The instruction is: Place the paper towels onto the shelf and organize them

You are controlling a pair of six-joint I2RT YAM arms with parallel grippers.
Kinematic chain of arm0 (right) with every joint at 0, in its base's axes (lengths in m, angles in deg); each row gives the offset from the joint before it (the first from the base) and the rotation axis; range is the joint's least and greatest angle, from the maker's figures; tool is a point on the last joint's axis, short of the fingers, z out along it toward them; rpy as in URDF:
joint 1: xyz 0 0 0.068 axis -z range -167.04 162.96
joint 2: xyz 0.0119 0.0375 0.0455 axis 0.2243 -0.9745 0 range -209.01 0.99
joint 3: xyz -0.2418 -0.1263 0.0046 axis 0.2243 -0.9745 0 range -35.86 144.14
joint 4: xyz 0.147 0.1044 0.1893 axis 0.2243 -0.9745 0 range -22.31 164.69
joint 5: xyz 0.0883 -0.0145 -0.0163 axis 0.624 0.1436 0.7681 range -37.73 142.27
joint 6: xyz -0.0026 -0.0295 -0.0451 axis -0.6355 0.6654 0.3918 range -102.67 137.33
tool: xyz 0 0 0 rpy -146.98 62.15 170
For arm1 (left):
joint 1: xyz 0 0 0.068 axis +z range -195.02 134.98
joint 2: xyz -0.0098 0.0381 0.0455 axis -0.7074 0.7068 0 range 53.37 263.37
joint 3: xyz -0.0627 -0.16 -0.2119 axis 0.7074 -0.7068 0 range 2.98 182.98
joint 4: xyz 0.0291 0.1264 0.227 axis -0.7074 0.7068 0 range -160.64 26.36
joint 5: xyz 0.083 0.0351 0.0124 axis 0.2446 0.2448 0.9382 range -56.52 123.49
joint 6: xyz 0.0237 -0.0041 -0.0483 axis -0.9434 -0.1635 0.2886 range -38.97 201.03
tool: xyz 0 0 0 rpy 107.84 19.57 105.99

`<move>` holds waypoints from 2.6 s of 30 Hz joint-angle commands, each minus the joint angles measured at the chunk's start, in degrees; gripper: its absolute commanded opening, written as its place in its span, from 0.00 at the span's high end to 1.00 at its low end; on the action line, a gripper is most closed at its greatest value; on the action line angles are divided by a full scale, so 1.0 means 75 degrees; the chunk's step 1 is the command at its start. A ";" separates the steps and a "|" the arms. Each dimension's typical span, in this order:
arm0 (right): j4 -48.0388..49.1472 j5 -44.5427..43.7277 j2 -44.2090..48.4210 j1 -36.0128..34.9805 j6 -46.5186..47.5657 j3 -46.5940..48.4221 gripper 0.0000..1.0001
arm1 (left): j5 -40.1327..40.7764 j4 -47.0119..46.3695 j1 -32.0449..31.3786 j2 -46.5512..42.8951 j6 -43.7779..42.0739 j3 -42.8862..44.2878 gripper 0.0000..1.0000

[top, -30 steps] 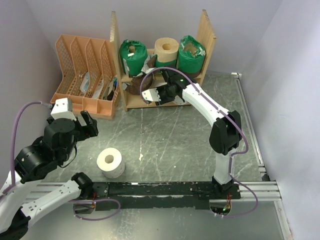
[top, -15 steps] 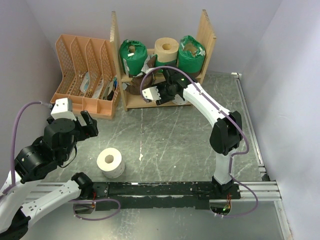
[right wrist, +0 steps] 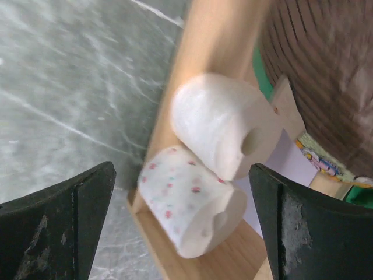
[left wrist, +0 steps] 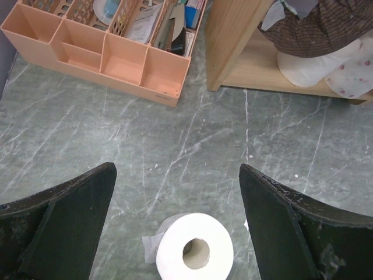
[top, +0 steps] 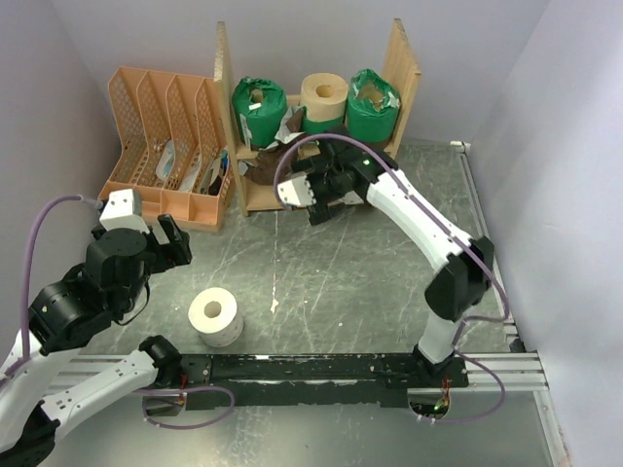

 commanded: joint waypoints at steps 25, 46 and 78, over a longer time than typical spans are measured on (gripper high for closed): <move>-0.2735 0.1521 0.3905 0.0089 0.0195 -0.1580 0.00 | -0.4844 0.2543 -0.0079 0.2993 -0.0770 0.1560 0.02; -0.2174 0.0746 0.5391 0.0546 -0.0880 -0.3848 0.00 | -0.5381 0.2479 -0.0723 0.2041 -0.0542 -0.0220 0.02; -0.1856 0.0470 0.5500 0.0689 -0.0824 -0.4246 0.00 | -0.4884 0.0839 -0.1354 0.3058 0.0253 -0.1744 0.04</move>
